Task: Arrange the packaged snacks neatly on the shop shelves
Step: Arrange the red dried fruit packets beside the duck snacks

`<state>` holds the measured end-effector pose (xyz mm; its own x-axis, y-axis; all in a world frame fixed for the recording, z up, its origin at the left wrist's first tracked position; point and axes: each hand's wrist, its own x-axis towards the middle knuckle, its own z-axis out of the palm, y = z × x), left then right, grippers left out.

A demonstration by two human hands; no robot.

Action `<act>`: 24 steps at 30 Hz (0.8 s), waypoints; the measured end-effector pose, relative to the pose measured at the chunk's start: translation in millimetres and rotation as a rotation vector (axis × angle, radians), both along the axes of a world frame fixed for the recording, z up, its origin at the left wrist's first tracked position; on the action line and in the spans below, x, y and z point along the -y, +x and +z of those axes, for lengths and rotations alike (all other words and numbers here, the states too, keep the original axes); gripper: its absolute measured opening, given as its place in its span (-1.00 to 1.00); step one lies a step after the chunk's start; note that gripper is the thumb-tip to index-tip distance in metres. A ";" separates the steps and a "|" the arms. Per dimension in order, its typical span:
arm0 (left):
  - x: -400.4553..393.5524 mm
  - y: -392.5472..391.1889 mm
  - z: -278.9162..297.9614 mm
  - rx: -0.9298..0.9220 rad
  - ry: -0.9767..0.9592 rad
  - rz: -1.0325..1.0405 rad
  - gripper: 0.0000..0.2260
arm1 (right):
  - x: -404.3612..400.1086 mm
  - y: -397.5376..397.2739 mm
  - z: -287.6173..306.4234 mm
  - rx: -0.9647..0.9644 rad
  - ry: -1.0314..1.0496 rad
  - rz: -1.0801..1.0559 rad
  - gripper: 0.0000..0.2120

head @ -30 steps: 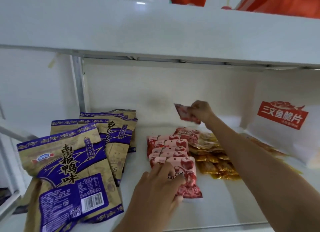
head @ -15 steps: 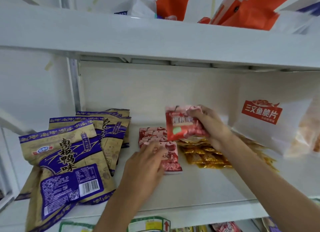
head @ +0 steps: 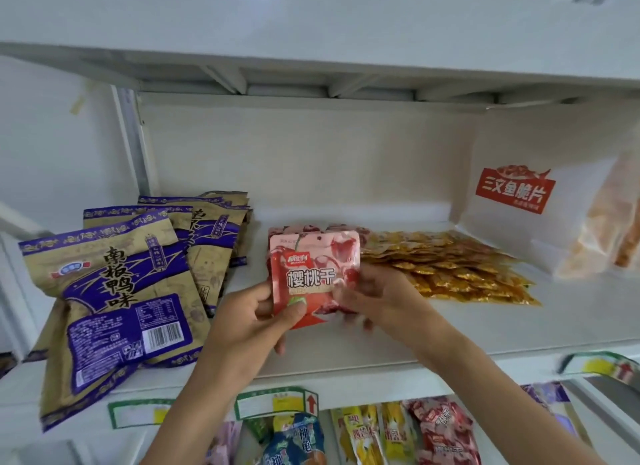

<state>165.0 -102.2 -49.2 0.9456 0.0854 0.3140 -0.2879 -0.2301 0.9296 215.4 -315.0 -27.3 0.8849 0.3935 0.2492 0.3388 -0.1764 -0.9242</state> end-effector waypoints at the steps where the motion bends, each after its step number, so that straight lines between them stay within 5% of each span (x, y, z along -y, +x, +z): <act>1: -2.3 -0.2 -1.4 -0.014 0.022 -0.012 -0.83 | 3.3 0.1 -5.3 -0.020 -0.048 0.012 -0.86; 24: -0.1 -7.1 -8.5 -0.063 -0.015 -0.012 -0.81 | 16.3 -0.7 -15.9 -0.084 -0.015 0.108 -0.95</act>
<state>157.9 -102.1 -57.7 0.9644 0.0780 0.2525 -0.2313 -0.2128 0.9493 214.6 -331.3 -43.2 0.8546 0.4909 0.1693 0.2779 -0.1568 -0.9477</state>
